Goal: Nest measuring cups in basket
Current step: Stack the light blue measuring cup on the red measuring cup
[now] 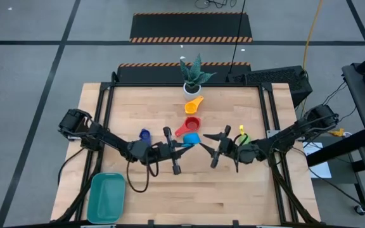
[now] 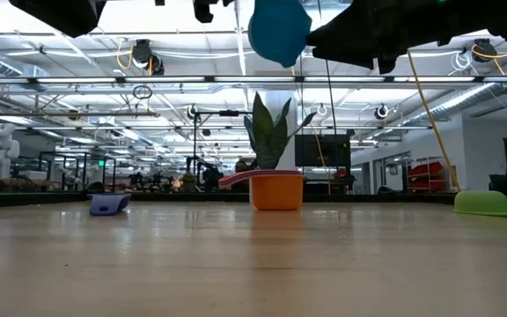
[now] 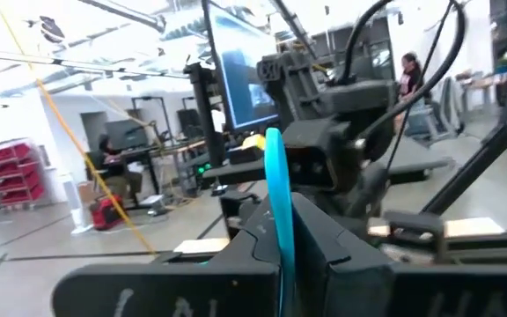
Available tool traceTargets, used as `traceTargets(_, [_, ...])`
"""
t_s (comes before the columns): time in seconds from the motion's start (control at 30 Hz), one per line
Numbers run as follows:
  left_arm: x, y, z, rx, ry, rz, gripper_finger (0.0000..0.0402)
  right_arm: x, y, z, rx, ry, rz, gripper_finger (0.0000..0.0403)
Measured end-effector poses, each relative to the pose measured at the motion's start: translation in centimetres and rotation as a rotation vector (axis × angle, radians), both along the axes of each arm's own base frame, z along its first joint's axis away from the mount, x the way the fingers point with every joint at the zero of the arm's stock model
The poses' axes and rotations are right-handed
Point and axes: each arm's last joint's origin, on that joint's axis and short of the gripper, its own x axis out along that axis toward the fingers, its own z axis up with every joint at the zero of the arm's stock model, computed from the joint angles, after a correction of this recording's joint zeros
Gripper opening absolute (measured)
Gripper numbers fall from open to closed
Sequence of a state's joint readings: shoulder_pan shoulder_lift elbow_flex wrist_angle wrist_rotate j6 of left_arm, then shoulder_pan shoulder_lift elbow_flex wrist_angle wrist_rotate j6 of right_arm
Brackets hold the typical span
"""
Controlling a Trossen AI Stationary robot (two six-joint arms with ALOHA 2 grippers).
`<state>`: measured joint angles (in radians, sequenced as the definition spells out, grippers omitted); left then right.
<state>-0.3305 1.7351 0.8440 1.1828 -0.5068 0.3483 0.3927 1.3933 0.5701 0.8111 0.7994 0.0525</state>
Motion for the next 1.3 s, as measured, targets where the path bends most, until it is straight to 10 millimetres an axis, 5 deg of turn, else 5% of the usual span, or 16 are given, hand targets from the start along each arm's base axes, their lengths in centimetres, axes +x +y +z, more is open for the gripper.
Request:
traceTargets(0.47, [0.1, 0.3, 0.4, -0.078, -0.059, -0.071, 0.0007, 0.4, -0.6, 0.2, 0.048, -0.032, 0.058, 0.0167])
traceTargets(0.9, [0.3, 0.9, 0.4, -0.116, -0.072, -0.130, 0.0007, 0.4, -0.7, 0.4, 0.012, -0.032, 0.051, 0.0010])
traceTargets(1.3, [0.5, 1.1, -0.1, -0.122, -0.014, -0.123, 0.0123, -0.1, -0.9, 0.7, -0.028, 0.006, 0.006, 0.0003])
